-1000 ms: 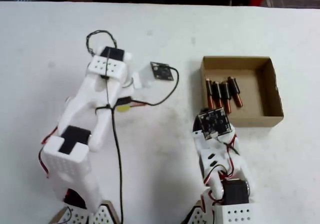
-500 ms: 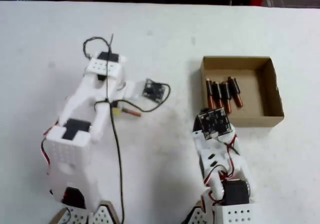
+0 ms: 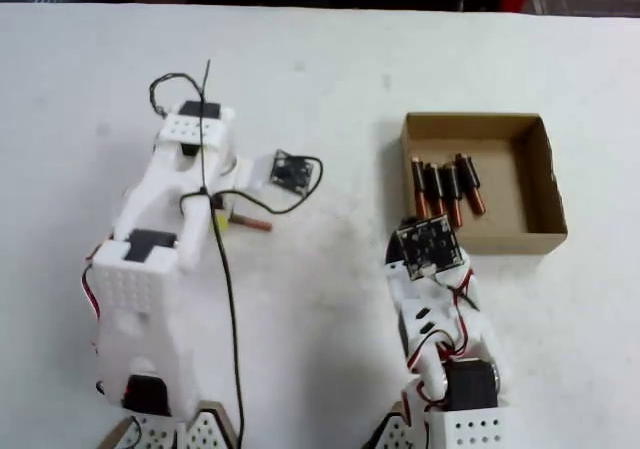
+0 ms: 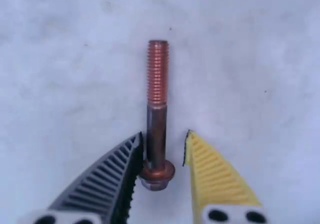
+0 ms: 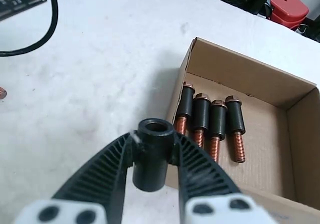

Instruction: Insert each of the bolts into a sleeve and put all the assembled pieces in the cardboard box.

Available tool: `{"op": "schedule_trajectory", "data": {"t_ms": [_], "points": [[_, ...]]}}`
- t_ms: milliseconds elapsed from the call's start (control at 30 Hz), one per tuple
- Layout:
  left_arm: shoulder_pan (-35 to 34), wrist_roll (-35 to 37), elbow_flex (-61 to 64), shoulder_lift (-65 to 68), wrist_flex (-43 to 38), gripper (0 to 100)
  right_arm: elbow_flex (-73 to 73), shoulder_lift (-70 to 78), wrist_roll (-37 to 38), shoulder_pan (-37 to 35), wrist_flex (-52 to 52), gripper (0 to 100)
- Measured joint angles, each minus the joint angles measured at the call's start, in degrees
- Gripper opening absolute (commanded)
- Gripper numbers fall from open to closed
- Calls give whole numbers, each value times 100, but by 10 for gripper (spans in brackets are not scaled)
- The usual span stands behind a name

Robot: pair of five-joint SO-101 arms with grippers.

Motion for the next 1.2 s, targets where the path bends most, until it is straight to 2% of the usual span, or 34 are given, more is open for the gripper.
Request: {"op": "schedule_trajectory", "data": {"t_ms": [233, 567, 633, 767, 1000, 1200], "points": [[0, 0, -202, 0, 167, 181, 0, 0, 0, 0, 0, 17], [229, 18, -1345, -35, 1459, 181, 0, 0, 0, 0, 0, 17], [325, 299, -1556, -105, 1626, 181, 0, 0, 0, 0, 0, 17], [536, 1741, -1679, -387, 1705, 181, 0, 0, 0, -9, 0, 17], [651, 4967, -1679, -1073, 1732, 181, 0, 0, 0, -9, 0, 17], [651, 6725, -1574, -1899, 1785, 182, 0, 0, 0, -9, 0, 17]]}}
